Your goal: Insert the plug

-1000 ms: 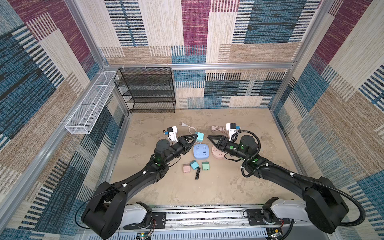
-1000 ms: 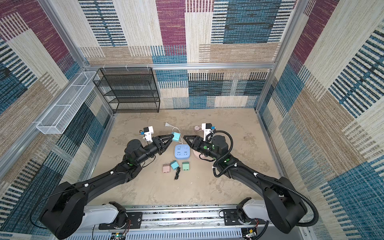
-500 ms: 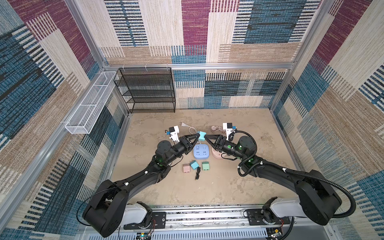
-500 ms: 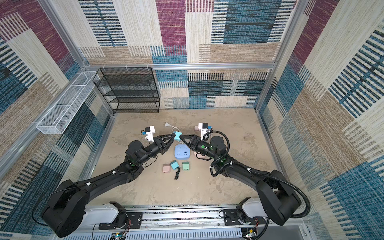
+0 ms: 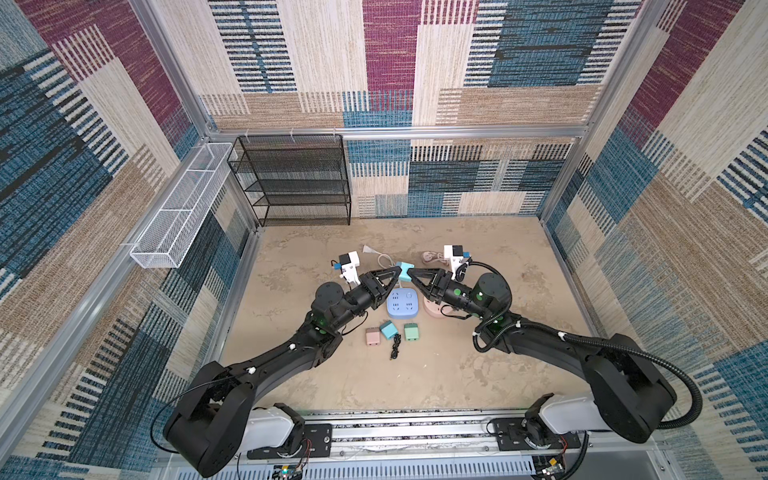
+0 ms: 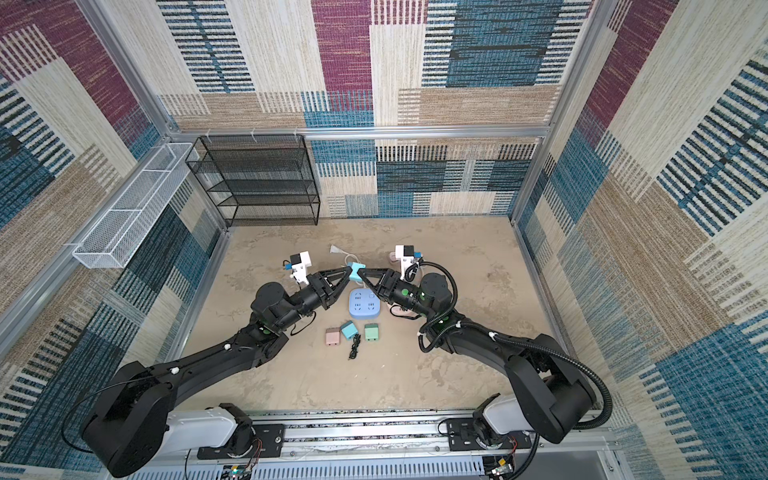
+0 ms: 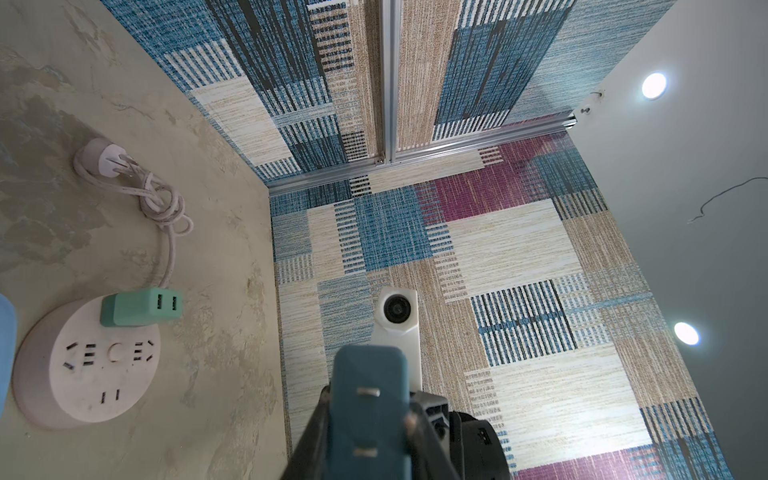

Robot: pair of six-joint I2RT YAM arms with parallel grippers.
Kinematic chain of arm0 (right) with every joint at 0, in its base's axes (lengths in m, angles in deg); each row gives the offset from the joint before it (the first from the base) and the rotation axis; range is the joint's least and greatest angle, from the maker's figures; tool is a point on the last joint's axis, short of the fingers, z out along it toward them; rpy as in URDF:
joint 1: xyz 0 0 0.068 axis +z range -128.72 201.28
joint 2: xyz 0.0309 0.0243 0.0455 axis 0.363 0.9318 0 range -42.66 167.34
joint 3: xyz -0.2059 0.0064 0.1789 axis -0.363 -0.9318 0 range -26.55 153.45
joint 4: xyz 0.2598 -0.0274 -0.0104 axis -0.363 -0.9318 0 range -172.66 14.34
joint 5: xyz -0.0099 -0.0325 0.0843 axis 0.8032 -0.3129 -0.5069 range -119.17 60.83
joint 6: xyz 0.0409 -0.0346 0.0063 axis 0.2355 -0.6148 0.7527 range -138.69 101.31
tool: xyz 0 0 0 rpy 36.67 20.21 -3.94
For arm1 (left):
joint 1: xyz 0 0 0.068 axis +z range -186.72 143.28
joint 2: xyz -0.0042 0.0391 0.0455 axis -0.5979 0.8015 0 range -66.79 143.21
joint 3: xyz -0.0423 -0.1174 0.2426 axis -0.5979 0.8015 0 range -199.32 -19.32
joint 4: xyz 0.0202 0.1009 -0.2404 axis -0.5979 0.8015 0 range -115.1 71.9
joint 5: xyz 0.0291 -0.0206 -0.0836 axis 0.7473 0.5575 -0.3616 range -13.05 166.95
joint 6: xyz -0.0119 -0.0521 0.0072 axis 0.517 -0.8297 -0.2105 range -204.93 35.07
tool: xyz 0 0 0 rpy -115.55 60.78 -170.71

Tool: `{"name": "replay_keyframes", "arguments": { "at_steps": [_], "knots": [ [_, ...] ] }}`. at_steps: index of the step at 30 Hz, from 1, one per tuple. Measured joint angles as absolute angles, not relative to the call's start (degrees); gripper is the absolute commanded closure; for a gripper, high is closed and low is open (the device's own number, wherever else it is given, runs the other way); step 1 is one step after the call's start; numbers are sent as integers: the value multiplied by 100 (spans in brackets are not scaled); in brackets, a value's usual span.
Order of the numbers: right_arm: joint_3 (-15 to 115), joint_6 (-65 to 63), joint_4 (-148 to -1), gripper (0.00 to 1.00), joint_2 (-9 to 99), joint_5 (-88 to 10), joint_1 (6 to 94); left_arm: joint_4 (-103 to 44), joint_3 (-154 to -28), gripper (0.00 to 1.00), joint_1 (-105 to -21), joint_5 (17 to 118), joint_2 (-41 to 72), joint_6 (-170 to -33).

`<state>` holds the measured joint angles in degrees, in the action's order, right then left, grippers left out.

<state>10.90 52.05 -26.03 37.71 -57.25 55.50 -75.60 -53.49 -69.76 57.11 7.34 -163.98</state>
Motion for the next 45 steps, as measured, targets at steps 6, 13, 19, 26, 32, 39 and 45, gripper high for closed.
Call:
{"name": "replay_keyframes", "arguments": {
  "at_steps": [6,13,19,26,32,39,45],
  "knots": [
    [1090,5349,-2409,77,3892,-5773,5576,-7547,-5364,100,-6985,5716,734,-16396],
    [1081,5577,-2319,100,3918,-5749,5572,-7632,-5366,100,-6985,5735,802,-16332],
    [1149,5389,-2680,100,3859,-5727,5572,-7429,-5425,0,-6983,5696,824,-16275],
    [1269,4818,-3917,100,3323,-5701,5480,-5448,-6075,1,-6843,5574,382,-15617],
    [1269,4316,-5003,100,2779,-5545,5238,-3518,-6625,0,-6812,5969,-394,-14409],
    [1269,3911,-5895,100,2292,-5427,4999,-1870,-7316,1,-6746,6199,-549,-13303],
    [1676,3433,-6824,100,2051,-5403,4936,-1169,-7299,1,-6722,6197,-636,-12846]
  ]
}}
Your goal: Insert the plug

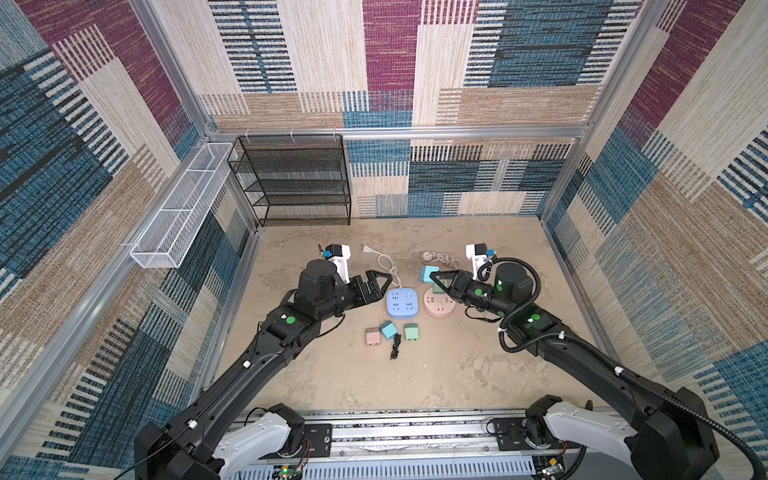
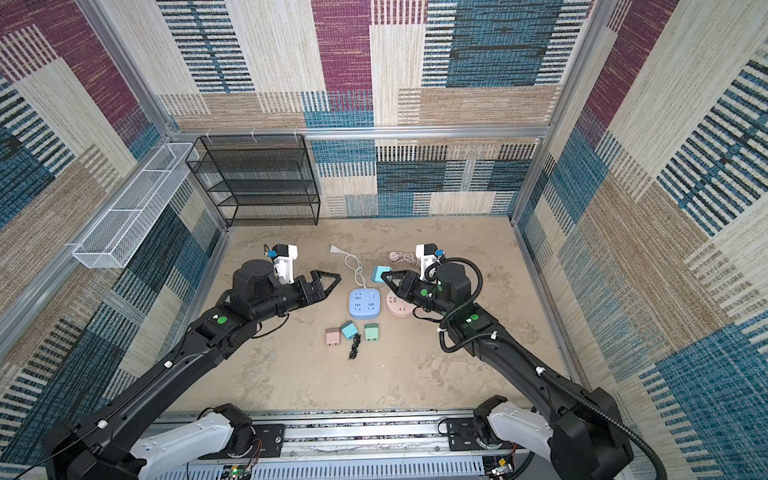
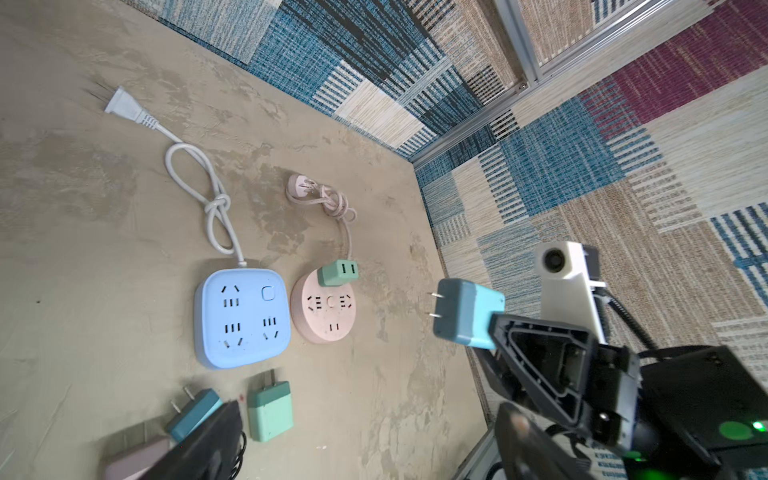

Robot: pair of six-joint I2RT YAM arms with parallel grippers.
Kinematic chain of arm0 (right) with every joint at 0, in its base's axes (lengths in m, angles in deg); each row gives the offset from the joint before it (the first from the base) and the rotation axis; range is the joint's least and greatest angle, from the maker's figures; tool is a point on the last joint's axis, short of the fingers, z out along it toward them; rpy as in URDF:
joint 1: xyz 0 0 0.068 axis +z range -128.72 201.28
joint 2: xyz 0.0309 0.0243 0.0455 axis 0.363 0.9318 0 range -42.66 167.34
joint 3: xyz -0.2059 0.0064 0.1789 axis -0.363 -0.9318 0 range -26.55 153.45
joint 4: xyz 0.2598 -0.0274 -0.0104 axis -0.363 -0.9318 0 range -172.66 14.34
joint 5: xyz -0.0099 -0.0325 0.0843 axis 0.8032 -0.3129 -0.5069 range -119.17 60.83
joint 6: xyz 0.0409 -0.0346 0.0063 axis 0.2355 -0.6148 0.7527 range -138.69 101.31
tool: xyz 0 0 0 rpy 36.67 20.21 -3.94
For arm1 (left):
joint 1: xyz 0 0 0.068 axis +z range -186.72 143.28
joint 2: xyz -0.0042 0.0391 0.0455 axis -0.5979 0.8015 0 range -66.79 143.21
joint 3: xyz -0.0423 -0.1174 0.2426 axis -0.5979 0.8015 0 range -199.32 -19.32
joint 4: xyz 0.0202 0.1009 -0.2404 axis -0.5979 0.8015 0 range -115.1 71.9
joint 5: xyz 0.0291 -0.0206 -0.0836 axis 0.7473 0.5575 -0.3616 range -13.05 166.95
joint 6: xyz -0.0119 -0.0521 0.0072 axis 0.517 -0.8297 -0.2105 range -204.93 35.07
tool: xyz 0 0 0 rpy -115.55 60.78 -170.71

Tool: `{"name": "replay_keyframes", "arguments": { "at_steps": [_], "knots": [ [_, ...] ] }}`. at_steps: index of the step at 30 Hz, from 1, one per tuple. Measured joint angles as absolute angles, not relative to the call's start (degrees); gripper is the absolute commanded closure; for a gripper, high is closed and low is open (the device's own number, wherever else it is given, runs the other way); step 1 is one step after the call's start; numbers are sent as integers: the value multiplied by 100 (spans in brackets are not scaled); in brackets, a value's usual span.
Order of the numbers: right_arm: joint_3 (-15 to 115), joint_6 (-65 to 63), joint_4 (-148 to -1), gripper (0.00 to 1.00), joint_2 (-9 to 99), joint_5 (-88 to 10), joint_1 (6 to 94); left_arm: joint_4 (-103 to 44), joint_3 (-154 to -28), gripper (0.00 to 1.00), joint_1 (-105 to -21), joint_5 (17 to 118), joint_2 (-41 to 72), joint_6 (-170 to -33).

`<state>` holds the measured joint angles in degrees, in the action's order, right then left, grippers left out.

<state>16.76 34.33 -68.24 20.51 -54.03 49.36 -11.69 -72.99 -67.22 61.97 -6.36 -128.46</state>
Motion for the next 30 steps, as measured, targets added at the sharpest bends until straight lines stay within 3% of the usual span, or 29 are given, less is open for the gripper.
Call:
{"name": "replay_keyframes", "arguments": {
  "at_steps": [16,30],
  "knots": [
    [3267,1695,-9713,100,1962,-4168,4908,-480,-6997,4,-6714,6350,-711,-12461],
    [4417,613,-11709,100,3326,-3045,4908,-454,-6960,5,-6714,6481,-571,-12330]
  ]
}}
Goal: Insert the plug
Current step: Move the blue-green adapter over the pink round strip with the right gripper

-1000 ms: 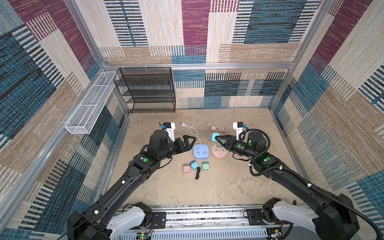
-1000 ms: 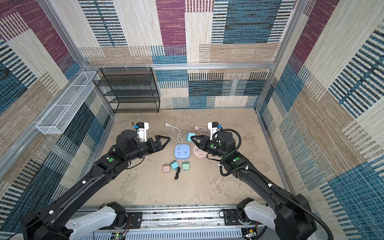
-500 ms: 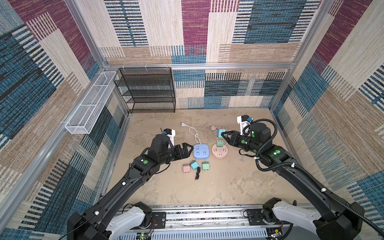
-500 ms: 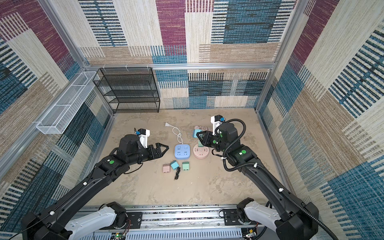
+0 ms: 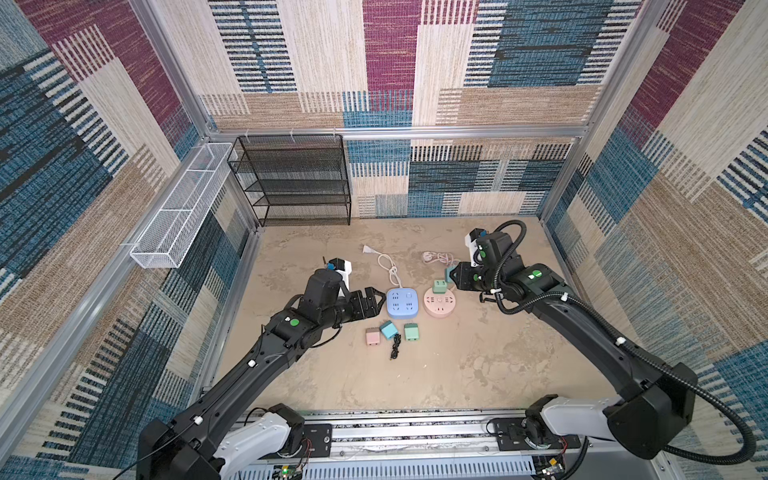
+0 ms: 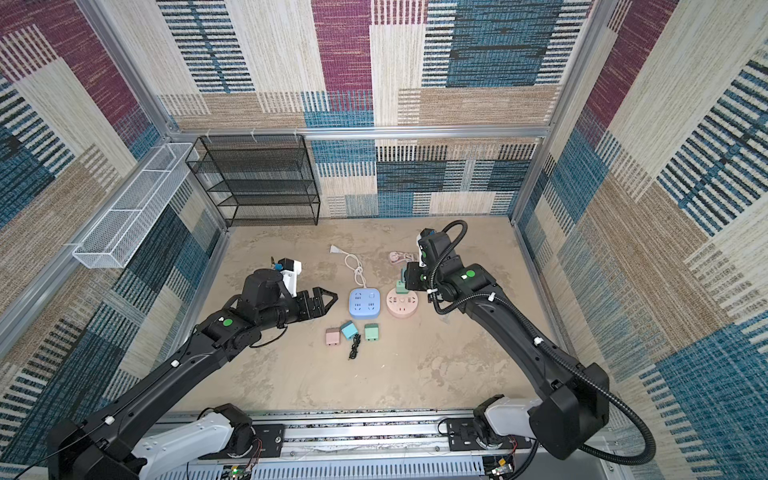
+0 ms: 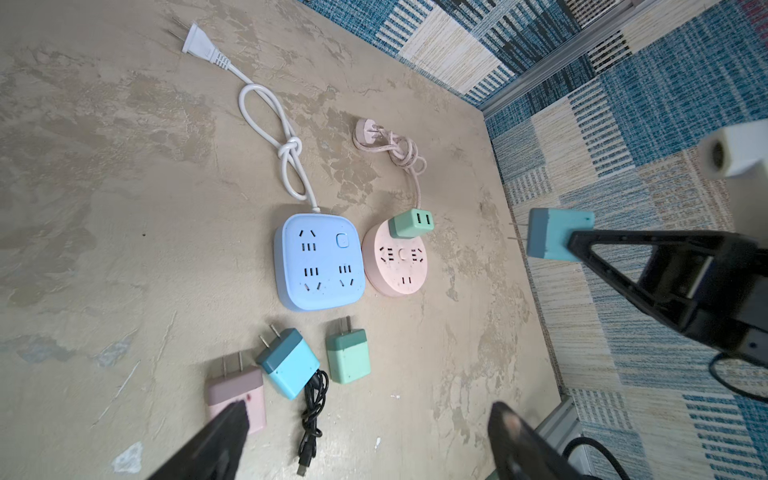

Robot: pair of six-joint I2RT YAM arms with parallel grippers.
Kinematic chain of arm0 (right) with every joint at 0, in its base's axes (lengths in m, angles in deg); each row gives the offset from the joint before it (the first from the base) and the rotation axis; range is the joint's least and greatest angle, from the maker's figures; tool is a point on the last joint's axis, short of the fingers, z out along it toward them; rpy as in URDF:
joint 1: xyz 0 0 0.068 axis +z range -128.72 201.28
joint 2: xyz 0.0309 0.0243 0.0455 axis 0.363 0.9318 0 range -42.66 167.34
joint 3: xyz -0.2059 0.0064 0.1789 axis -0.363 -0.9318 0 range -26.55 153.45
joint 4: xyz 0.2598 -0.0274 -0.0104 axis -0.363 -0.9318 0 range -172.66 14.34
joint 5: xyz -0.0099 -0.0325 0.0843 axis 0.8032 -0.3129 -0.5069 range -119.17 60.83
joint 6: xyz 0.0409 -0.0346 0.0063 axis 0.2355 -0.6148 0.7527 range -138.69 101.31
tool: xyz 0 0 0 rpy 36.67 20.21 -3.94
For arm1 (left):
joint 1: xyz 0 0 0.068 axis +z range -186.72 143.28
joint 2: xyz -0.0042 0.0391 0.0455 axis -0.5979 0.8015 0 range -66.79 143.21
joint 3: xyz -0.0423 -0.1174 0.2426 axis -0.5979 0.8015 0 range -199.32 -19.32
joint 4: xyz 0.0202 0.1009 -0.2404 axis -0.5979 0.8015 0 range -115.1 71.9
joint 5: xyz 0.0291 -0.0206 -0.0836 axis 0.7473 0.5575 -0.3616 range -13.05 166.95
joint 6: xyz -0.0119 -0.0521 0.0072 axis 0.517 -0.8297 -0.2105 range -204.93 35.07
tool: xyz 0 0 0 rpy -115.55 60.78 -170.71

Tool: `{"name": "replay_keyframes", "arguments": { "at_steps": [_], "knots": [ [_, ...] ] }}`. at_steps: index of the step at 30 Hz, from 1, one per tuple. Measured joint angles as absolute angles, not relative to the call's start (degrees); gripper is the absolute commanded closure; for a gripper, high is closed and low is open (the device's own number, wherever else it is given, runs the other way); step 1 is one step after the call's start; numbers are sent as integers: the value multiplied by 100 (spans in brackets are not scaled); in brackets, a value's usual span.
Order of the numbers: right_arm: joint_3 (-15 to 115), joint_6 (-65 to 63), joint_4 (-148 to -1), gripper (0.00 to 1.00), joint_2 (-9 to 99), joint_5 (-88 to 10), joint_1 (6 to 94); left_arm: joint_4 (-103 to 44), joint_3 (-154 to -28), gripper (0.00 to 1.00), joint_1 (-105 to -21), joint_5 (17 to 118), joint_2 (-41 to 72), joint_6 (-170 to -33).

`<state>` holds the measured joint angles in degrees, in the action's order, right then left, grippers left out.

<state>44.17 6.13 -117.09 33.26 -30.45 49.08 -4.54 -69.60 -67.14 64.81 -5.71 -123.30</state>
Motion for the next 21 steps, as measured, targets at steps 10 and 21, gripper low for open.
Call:
{"name": "replay_keyframes", "arguments": {
  "at_steps": [10,21],
  "knots": [
    [4880,75,-12358,100,4239,-2700,4884,-410,-6962,6,-6714,6496,-367,-12241],
    [4909,-121,-12616,100,4576,-2719,4816,-369,-6986,8,-6714,6496,-315,-12177]
  ]
}}
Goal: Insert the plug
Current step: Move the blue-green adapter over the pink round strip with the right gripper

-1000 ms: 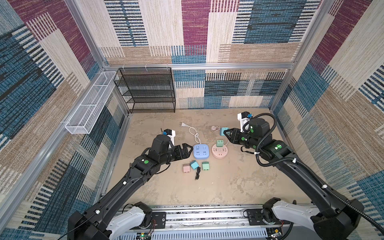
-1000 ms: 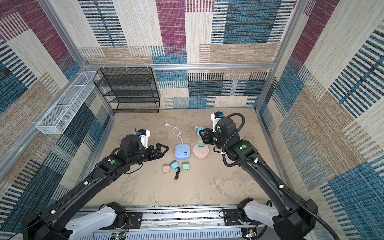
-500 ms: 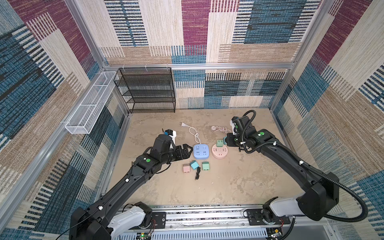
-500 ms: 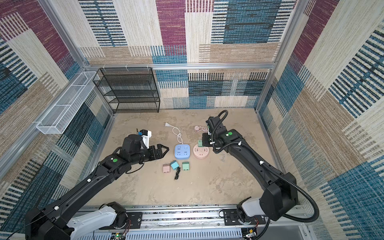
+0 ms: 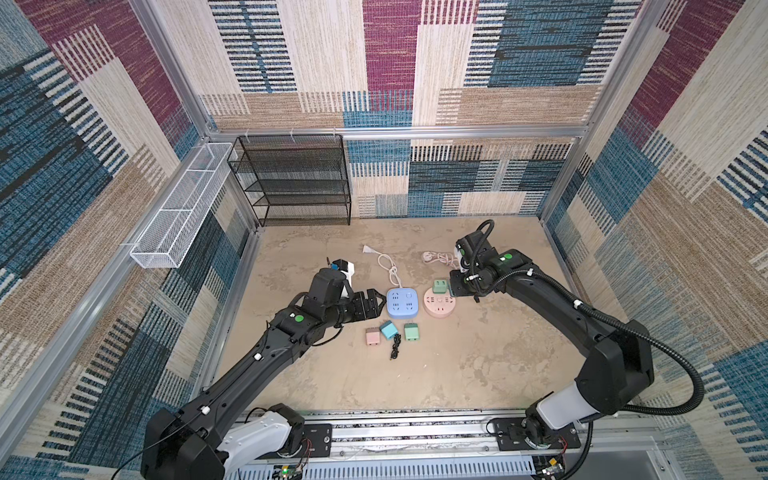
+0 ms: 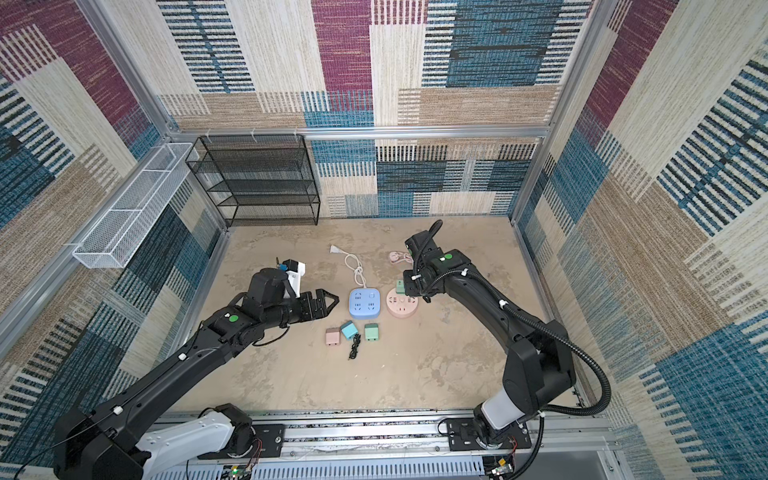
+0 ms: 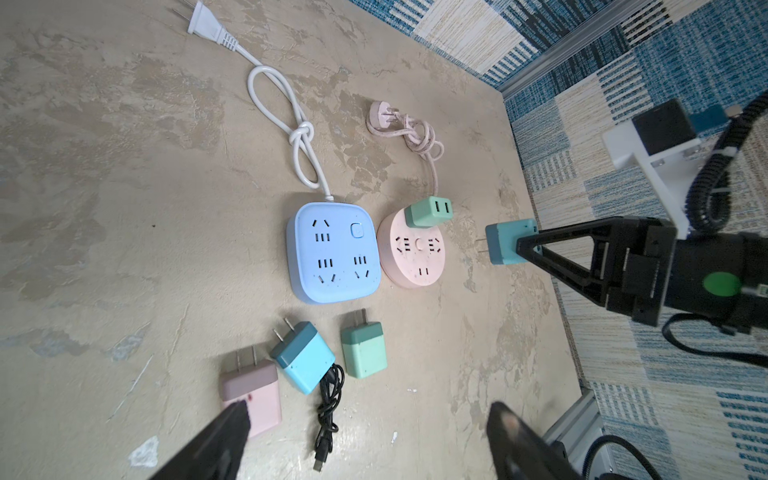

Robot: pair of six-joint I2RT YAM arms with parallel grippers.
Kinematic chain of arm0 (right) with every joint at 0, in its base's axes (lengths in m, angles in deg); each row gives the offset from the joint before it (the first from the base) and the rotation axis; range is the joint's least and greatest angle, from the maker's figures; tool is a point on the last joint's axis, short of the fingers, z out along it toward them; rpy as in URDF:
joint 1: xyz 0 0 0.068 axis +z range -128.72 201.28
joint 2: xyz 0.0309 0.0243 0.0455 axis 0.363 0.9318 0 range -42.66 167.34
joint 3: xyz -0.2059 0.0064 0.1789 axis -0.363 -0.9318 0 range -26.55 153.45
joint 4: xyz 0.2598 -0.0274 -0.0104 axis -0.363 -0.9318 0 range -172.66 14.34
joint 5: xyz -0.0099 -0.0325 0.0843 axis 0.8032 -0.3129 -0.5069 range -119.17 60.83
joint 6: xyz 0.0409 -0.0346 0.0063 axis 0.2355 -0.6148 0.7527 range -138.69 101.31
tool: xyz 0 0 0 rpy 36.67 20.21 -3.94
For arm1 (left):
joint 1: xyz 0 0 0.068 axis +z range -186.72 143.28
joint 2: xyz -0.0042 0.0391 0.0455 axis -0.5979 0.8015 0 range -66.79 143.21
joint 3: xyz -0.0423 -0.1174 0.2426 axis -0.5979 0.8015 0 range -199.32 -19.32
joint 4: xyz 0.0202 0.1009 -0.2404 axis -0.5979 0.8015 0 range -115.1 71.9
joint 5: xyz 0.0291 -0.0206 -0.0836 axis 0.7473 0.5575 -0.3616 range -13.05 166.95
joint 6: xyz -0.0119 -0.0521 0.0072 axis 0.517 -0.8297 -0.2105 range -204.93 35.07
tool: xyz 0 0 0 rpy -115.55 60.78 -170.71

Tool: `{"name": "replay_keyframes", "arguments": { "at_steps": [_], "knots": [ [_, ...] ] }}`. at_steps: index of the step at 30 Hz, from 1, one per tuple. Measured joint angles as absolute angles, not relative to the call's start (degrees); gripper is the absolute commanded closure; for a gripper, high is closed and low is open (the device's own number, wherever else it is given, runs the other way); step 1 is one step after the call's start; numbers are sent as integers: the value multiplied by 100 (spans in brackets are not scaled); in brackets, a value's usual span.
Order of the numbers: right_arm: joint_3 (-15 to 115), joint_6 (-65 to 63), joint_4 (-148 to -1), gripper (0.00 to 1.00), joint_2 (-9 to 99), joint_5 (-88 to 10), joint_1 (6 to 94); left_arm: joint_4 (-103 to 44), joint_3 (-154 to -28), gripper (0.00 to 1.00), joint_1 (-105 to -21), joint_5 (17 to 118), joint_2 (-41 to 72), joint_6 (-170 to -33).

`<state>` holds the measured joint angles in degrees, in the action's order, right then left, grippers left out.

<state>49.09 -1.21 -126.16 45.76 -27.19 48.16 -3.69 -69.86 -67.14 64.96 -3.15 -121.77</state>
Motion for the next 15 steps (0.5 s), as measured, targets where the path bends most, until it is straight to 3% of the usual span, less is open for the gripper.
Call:
{"name": "replay_keyframes", "arguments": {
  "at_steps": [15],
  "knots": [
    [4651,-180,-12393,100,4849,-2601,4776,-611,-6757,10,-6716,6433,-158,-12142]
  ]
}}
